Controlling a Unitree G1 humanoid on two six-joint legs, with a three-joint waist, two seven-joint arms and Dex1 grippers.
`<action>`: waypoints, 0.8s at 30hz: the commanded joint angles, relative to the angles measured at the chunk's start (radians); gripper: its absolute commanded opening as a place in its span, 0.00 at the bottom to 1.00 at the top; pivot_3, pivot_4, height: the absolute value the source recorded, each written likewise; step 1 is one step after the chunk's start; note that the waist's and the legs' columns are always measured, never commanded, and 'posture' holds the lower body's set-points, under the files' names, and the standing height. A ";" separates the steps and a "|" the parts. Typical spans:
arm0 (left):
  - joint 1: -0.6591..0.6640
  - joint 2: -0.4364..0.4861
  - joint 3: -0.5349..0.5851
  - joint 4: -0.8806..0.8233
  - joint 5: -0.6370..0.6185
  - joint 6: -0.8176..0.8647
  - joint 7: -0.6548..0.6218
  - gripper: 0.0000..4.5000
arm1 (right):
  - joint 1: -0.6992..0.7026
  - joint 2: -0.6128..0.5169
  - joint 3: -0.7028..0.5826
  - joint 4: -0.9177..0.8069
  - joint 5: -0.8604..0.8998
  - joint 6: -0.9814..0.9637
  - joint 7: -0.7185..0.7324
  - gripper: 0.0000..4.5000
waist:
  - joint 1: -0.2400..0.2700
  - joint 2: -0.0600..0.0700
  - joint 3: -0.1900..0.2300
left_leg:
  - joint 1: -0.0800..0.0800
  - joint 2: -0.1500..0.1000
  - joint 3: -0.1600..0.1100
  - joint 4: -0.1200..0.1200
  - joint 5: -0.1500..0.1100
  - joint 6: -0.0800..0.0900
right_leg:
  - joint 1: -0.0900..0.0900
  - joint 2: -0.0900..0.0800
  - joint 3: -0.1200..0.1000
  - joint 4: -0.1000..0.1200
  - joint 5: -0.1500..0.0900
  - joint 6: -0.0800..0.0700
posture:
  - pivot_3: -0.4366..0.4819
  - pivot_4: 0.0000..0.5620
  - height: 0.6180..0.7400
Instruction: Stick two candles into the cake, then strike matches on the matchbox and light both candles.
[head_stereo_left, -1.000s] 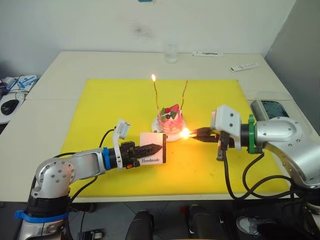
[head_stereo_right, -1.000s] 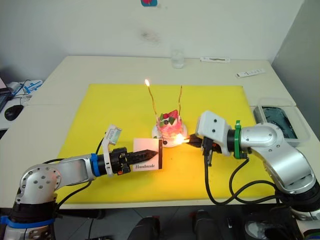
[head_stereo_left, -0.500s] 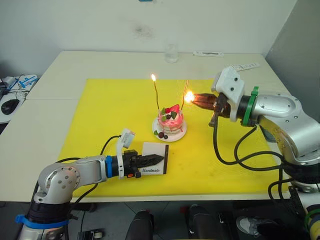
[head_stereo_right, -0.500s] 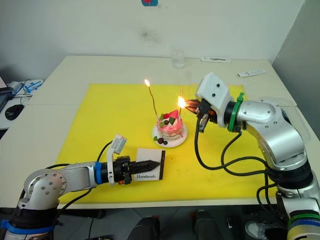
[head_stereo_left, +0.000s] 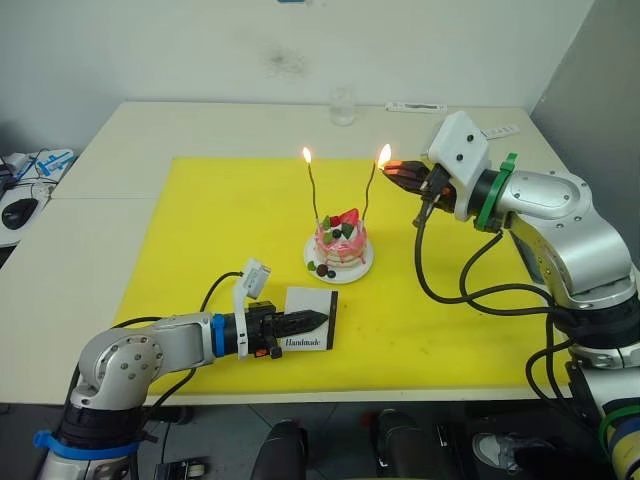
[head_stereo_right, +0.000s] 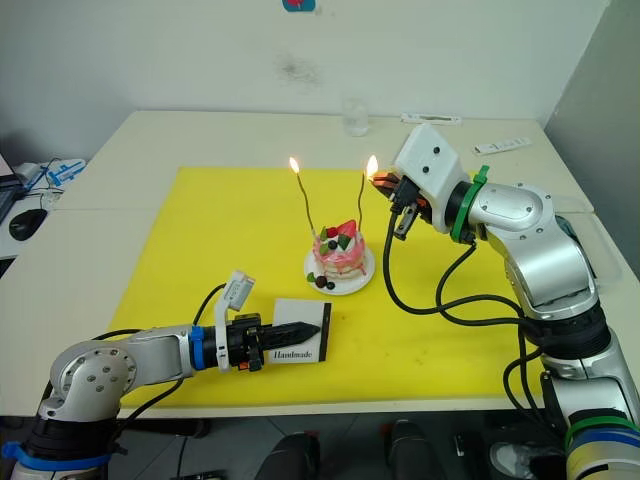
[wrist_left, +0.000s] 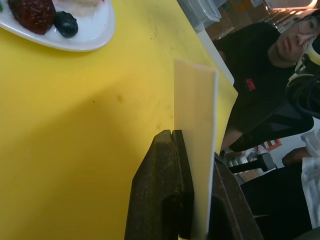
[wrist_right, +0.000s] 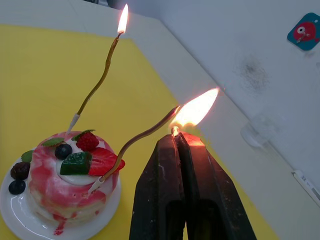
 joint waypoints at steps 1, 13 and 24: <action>0.004 -0.003 0.003 -0.027 0.009 -0.019 -0.028 0.00 | -0.029 0.000 -0.008 -0.022 -0.007 -0.023 0.013 0.01 | 0.000 0.000 0.000 | 0.000 0.000 0.000 0.000 0.000 0.000 | 0.000 0.000 0.000 0.000 0.000 0.000 | 0.48 0.27 1.00; 0.010 -0.008 0.002 -0.017 0.035 -0.028 -0.055 0.00 | -0.030 -0.002 -0.005 -0.020 -0.025 -0.051 0.028 0.01 | 0.000 0.000 0.000 | 0.000 0.000 0.000 0.000 0.000 0.000 | 0.000 0.000 0.000 0.000 0.000 0.000 | 0.48 0.27 1.00; 0.017 -0.014 0.007 -0.014 0.049 -0.030 -0.071 0.00 | -0.030 0.000 -0.005 -0.012 -0.045 -0.072 0.038 0.01 | 0.000 0.000 0.000 | 0.000 0.000 0.000 0.000 0.000 0.000 | 0.000 0.000 0.000 0.000 0.000 0.000 | 0.48 0.27 1.00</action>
